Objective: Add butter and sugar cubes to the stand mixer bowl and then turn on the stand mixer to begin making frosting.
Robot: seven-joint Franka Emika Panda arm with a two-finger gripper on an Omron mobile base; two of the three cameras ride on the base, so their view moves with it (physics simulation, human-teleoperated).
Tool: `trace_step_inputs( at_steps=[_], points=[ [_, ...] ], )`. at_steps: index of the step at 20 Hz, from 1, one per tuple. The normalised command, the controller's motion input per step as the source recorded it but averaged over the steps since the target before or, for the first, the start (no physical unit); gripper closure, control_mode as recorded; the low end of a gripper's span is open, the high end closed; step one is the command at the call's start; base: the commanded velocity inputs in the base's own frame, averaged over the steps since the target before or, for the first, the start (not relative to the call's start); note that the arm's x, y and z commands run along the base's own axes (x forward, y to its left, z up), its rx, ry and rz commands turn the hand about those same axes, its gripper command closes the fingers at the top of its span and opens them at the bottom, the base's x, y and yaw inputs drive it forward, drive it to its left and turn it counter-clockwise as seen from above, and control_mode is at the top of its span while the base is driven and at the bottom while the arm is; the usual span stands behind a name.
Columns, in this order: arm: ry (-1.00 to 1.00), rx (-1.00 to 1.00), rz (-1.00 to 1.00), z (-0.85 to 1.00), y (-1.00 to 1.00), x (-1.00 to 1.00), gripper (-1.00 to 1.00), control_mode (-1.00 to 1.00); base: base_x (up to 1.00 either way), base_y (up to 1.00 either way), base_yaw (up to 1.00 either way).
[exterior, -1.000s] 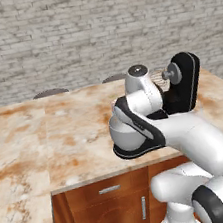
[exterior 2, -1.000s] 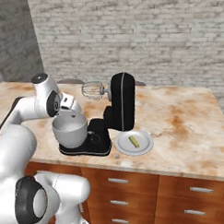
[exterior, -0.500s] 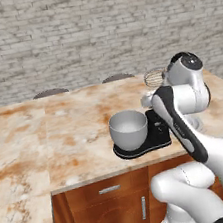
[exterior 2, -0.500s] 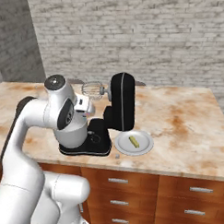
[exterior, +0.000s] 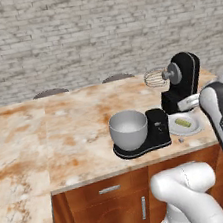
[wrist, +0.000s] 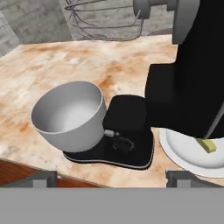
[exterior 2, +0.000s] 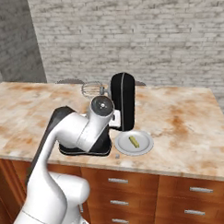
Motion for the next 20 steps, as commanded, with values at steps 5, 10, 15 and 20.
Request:
trace_step_inputs(
  at_steps=[5,10,15,20],
  points=[
    [0.00,0.01,0.12,-0.28,-0.21,0.00,-1.00,-1.00,0.00,0.00,0.00],
    [0.01,0.00,0.12,-0.36,-0.39,0.00,-1.00,-1.00,0.00,0.00,0.00],
    [0.01,0.03,0.33,-0.49,-0.56,0.00,-1.00,-1.00,0.00,0.00,0.00],
    [-0.03,0.11,0.35,-0.58,-0.20,0.01,-1.00,-1.00,0.00,0.00,0.00]
  ],
)
